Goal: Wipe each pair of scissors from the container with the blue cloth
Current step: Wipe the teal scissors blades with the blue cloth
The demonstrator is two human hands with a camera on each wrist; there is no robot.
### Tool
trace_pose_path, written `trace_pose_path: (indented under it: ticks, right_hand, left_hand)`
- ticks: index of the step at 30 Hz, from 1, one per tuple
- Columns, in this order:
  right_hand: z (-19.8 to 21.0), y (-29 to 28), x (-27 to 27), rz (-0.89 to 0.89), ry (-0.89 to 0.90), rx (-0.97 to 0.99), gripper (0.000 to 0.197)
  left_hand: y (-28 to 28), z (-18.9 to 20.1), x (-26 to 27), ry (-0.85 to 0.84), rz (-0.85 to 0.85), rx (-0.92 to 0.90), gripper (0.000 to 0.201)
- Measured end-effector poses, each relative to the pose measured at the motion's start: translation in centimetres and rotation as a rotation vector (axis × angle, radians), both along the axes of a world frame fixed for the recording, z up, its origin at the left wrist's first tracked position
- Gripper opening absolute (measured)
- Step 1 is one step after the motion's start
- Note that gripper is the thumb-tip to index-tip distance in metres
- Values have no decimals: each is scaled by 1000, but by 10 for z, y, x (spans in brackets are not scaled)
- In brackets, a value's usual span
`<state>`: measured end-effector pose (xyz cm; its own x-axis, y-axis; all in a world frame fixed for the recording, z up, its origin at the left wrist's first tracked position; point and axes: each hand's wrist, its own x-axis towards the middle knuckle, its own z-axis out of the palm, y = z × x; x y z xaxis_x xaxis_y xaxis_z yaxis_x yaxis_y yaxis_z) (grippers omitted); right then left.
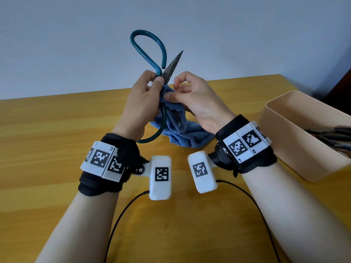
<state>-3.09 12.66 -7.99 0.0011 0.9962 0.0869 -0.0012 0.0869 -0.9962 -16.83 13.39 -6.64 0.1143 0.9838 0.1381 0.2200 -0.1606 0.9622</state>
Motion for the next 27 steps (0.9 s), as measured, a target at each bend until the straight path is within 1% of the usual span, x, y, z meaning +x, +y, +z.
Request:
trace_pose_path:
  ticks: [5, 8, 12, 14, 17, 19, 22, 24, 27]
  right_hand:
    - [3, 1, 7, 23, -113, -87, 21]
    - [3, 1, 12, -12, -106, -88, 22]
    - [-1, 1, 4, -29, -38, -40, 22]
    - [0, 1, -1, -3, -68, -26, 20]
    - [3, 0, 0, 65, -139, -57, 21]
    - [4, -1, 3, 56, -151, -64, 21]
    - [5, -2, 3, -19, -81, -15, 19]
    - [5, -1, 3, -30, -59, 1, 19]
    - [7, -1, 6, 34, -143, -13, 22]
  left_hand:
    - [-1, -6, 7, 27, -15, -4, 21]
    - [-2, -7, 12, 42, -32, 11, 21]
    - [1, -4, 6, 7, 5, 14, 21]
    - [3, -2, 0, -16, 35, 10, 22]
    - [5, -1, -5, -39, 60, 13, 20]
    - [4, -2, -2, -41, 53, 22, 20]
    - [1, -4, 5, -45, 24, 33, 21]
    - [1, -4, 7, -44, 26, 42, 21]
    - [2, -4, 3, -54, 52, 31, 19]
